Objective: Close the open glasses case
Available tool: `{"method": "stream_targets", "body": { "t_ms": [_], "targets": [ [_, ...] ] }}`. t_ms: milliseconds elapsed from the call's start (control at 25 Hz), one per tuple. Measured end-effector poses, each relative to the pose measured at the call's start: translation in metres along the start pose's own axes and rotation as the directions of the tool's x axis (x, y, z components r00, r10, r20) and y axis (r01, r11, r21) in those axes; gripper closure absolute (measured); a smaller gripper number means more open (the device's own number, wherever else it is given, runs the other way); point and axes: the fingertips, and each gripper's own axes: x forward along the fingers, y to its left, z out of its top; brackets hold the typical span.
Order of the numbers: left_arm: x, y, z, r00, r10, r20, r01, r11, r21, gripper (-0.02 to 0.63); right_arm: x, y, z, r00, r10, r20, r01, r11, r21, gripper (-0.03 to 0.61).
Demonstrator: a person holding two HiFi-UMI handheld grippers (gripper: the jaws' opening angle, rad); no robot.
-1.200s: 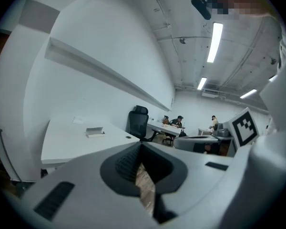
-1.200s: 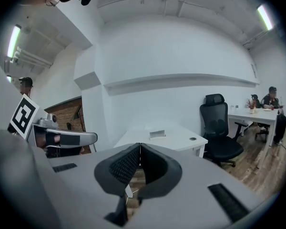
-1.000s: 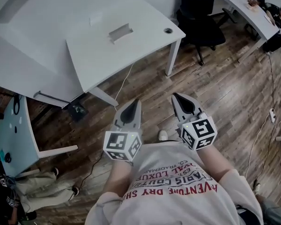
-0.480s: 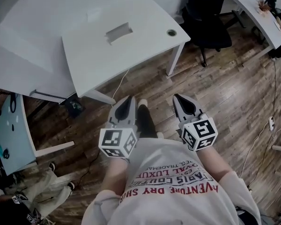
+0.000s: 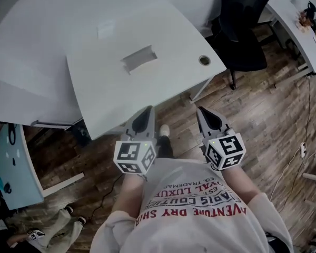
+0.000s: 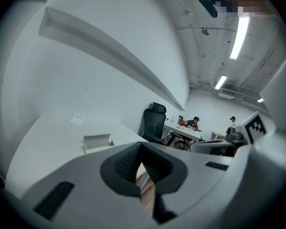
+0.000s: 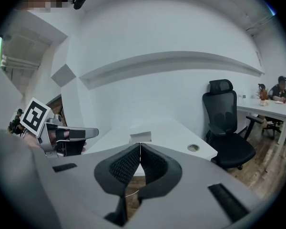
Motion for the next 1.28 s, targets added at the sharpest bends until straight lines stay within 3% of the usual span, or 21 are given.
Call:
{"method": "stream_targets", "body": {
  "t_ms": [400, 800, 1000, 1280],
  "targets": [
    [0.07, 0.08, 0.011, 0.996, -0.007, -0.086, 0.006, 1.0, -0.014, 0.615, 0.111, -0.01, 0.037, 0.999, 0.001, -0.04, -0.001, 1.0, -0.006, 0.566],
    [0.093, 0.129, -0.024, 0.977, 0.103, -0.188, -0.122, 0.988, -0.094, 0.615, 0.181, -0.006, 0.037, 0.985, 0.104, -0.134, -0.109, 0.994, -0.024, 0.566],
    [0.103, 0.148, -0.037, 0.956, 0.191, -0.223, -0.225, 0.965, -0.136, 0.615, 0.22, -0.008, 0.032, 0.96, 0.193, -0.201, -0.208, 0.977, -0.052, 0.566],
    [0.117, 0.158, -0.069, 0.902, 0.284, -0.325, -0.356, 0.915, -0.191, 0.615, 0.272, -0.011, 0.023, 0.897, 0.321, -0.304, -0.34, 0.94, -0.009, 0.566]
  ]
}}
